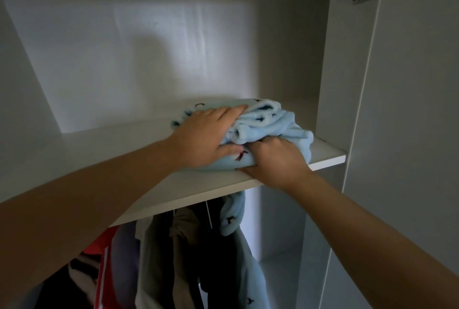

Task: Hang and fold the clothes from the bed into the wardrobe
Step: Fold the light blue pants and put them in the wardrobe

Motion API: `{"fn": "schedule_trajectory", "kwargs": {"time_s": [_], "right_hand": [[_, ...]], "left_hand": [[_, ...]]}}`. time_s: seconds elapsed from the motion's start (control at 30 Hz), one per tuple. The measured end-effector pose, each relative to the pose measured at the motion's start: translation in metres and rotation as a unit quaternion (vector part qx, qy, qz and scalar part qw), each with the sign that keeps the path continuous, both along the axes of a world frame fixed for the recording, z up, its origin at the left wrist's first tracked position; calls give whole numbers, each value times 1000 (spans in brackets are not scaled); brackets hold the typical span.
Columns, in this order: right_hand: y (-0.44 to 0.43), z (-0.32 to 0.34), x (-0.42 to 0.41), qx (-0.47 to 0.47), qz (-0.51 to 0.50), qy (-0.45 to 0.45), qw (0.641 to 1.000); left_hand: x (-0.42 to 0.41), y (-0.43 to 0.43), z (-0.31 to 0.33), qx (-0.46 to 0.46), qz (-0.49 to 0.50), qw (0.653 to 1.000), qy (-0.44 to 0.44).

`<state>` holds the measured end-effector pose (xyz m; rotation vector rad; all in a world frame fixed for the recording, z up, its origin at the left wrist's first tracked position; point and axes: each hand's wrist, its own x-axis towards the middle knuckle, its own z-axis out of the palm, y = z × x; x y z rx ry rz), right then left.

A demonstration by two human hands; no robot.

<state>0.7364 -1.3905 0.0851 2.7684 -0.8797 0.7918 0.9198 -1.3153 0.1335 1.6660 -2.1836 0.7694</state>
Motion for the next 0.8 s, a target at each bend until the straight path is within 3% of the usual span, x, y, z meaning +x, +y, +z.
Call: {"fn": "schedule_trajectory", "kwargs": {"time_s": [0.07, 0.2, 0.3, 0.4, 0.53, 0.6, 0.7, 0.73, 0.8], "right_hand": [[1, -3, -6, -12, 16, -16, 1000], [-1, -4, -13, -22, 41, -22, 999], [2, -4, -13, -34, 37, -25, 998], [6, -4, -14, -45, 26, -31, 998], [5, -2, -17, -41, 22, -5, 999], [7, -3, -22, -95, 40, -60, 993], [13, 2, -20, -243, 82, -232, 938], [15, 7, -16, -262, 76, -257, 927], [15, 23, -7, -228, 44, -237, 943]], "left_hand": [[11, 2, 2, 79, -27, 991, 105], [31, 11, 11, 36, 3, 999, -1], [31, 9, 25, -5, -8, 1000, 8], [28, 3, 30, -92, 12, 995, -41], [23, 8, -7, -26, 15, 998, -59], [26, 10, -16, -33, 0, 997, -65], [32, 9, -11, -15, -11, 999, -50], [34, 9, -9, 4, -11, 999, -51], [35, 10, -6, 29, -16, 996, -78]]}}
